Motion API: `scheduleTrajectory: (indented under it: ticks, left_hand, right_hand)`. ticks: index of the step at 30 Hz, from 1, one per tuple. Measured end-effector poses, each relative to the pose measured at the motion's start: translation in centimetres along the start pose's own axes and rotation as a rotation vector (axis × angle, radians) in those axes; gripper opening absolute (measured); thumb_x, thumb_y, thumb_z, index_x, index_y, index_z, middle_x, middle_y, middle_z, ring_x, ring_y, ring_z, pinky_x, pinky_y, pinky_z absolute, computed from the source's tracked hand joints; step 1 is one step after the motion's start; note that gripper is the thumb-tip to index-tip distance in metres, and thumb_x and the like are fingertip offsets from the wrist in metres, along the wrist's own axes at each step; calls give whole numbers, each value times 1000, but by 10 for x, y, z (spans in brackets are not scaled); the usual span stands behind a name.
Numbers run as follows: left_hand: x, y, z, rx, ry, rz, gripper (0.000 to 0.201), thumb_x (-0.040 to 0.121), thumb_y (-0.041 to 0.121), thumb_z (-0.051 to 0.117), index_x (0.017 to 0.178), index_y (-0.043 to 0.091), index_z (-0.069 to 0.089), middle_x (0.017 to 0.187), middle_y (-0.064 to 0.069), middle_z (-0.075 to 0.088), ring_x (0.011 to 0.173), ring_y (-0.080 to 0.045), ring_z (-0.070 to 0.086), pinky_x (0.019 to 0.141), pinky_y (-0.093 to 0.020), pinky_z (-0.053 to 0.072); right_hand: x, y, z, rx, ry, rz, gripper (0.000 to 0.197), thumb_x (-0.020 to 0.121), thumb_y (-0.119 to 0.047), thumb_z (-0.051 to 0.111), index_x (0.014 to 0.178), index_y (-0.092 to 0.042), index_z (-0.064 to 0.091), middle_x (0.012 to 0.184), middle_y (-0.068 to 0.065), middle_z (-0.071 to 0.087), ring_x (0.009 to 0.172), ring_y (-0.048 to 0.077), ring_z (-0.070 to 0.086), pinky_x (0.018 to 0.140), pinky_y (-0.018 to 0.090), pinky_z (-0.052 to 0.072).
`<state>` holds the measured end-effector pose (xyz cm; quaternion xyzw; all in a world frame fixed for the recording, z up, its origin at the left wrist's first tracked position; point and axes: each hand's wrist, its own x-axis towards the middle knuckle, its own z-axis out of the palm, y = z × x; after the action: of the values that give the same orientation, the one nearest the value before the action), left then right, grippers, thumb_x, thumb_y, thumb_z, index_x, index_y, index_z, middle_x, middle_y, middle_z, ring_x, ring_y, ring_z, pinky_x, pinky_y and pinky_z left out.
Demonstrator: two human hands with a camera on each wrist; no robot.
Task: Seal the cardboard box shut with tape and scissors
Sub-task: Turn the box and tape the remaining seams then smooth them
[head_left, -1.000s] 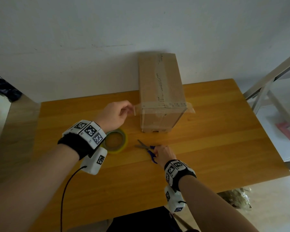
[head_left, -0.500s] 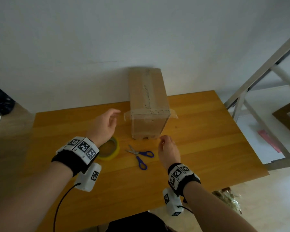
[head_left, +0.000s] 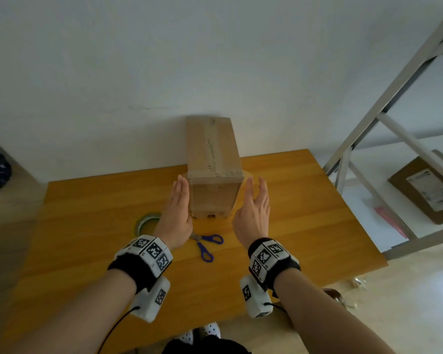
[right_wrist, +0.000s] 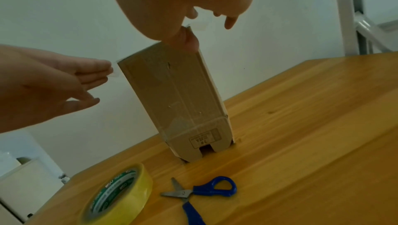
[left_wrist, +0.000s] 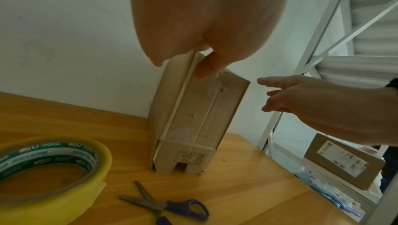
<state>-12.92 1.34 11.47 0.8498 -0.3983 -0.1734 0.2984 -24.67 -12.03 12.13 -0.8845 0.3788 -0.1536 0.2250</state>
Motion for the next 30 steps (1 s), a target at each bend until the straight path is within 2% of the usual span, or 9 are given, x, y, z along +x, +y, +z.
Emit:
scheduleTrajectory:
  ticks: [6, 10, 13, 15, 17, 19, 21, 25, 30]
  left_hand:
    - [5, 13, 2, -63, -19, -78, 86, 87, -10, 39, 144, 16, -21, 153, 2, -24, 142, -12, -17, 119, -32, 3]
    - [8, 15, 3, -132, -28, -116, 88, 85, -13, 39, 145, 17, -18, 154, 3, -20, 142, -11, -14, 115, -24, 0]
    - [11, 12, 5, -172, -40, -136, 87, 86, -13, 39, 146, 18, -15, 156, 4, -16, 143, -10, -10, 115, -25, 3]
    - [12, 6, 7, -211, -43, -161, 81, 90, -7, 38, 147, 19, -12, 157, 3, -11, 144, -12, -6, 117, -28, 5]
    - [13, 0, 8, -245, 4, -165, 72, 96, 5, 36, 147, 21, -11, 157, 2, -8, 145, -15, 2, 118, -34, 11]
    - [15, -2, 9, -237, 80, -136, 64, 100, 22, 32, 146, 24, -12, 157, 5, -8, 144, -13, 3, 116, -28, 9]
    - [18, 1, 8, -215, 144, -97, 60, 100, 32, 27, 146, 26, -12, 155, 9, -10, 143, -8, -3, 111, -21, 6]
    - [21, 10, 11, -212, 192, -55, 58, 99, 37, 22, 146, 26, -10, 150, 17, -14, 142, -5, -7, 111, -20, 2]
    - [21, 13, 17, -231, 213, -66, 58, 100, 35, 24, 146, 24, -10, 155, 11, -11, 141, -3, -8, 112, -20, 3]
  right_hand:
    - [8, -2, 2, -25, -69, 17, 77, 83, 2, 43, 151, -15, 11, 157, 10, -8, 145, 32, -1, 117, 46, 16]
    - [11, 0, 6, 8, -106, 13, 79, 84, 0, 45, 152, -14, 8, 157, 10, -7, 145, 31, -2, 118, 44, 14]
    - [13, 4, 11, 29, -132, 13, 76, 86, 2, 43, 151, -14, 8, 158, 10, -4, 145, 30, 0, 118, 42, 13]
    - [15, 10, 12, 61, -138, 5, 69, 89, 1, 42, 150, -13, 13, 158, 9, 0, 146, 28, 3, 118, 41, 15]
    - [17, 15, 12, 149, -93, -14, 63, 93, -2, 40, 150, -11, 14, 159, 8, 7, 146, 24, 7, 118, 37, 17]
    - [20, 19, 12, 244, -41, -42, 60, 98, -8, 38, 151, -13, 11, 159, 4, 13, 146, 18, 12, 117, 32, 20]
    - [23, 19, 12, 293, -9, -75, 57, 101, -18, 37, 151, -16, 10, 158, 1, 17, 145, 13, 14, 116, 30, 22]
    - [27, 17, 15, 317, 31, -95, 55, 102, -28, 35, 151, -17, 15, 158, 0, 19, 145, 11, 17, 115, 29, 25]
    - [31, 16, 16, 344, 52, -105, 53, 102, -29, 35, 150, -15, 18, 157, 1, 21, 144, 11, 21, 114, 28, 27]
